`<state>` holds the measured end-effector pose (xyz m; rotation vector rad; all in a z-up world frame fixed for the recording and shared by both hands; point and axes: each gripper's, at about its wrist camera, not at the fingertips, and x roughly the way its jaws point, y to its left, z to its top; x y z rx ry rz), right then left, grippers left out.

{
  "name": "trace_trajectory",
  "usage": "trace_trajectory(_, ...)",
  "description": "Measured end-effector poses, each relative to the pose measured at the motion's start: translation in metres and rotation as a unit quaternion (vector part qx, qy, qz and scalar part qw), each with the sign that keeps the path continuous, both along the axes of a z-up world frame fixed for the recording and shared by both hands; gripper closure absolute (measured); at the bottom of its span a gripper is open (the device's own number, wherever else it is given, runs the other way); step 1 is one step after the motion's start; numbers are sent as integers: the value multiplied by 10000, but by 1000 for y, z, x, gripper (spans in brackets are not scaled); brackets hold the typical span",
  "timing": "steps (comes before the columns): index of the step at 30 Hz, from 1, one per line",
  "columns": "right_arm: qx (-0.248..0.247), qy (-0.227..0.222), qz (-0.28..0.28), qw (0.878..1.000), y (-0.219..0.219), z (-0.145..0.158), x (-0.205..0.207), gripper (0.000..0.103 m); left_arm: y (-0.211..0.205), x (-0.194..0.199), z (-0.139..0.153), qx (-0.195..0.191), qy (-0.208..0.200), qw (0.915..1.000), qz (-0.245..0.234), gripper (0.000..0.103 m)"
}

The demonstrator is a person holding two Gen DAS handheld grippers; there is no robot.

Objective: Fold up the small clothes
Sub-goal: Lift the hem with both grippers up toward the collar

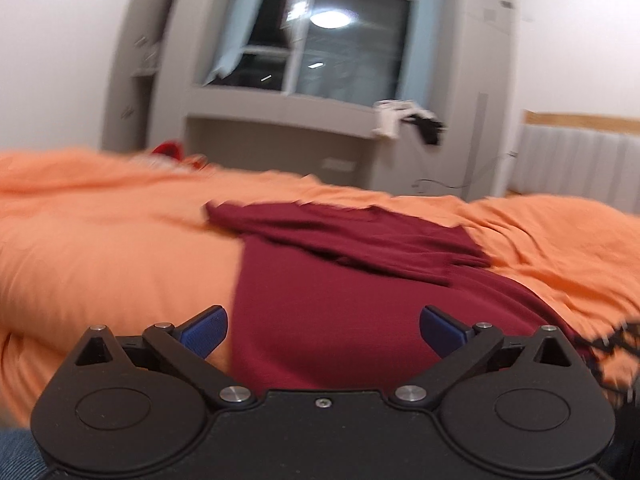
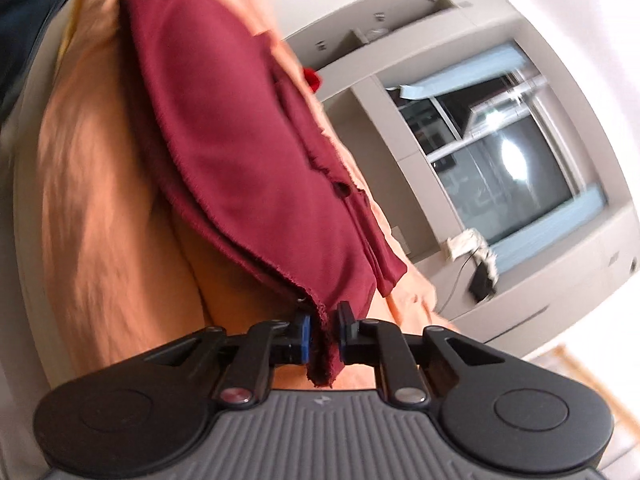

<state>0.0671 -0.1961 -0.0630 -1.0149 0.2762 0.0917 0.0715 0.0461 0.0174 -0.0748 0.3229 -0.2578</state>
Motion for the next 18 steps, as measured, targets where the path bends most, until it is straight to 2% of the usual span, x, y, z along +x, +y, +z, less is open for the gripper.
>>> trace_trajectory(4, 980, 63, -15, 9952, -11, 32, -6, 90, -29, -14, -5, 758, -388, 9948, -558, 1)
trace_trajectory(9, 1776, 9, 6, 9841, -28, 62, -14, 91, -76, -22, -16, 1577, -437, 9781, -1282, 1)
trace_trajectory(13, 2084, -49, 23, 9780, -39, 76, -21, 91, -113, -21, -24, 1760, -383, 9689, -1697, 1)
trace_trajectory(15, 2139, -122, 24, 9768, -42, 81, -22, 92, -131, -20, -31, 1967, -376, 9626, -1826, 1)
trace_trajectory(18, 2221, -186, 5, 9749, -44, 81, -30, 92, -158, -9, -46, 2473, -316, 9565, -1514, 2)
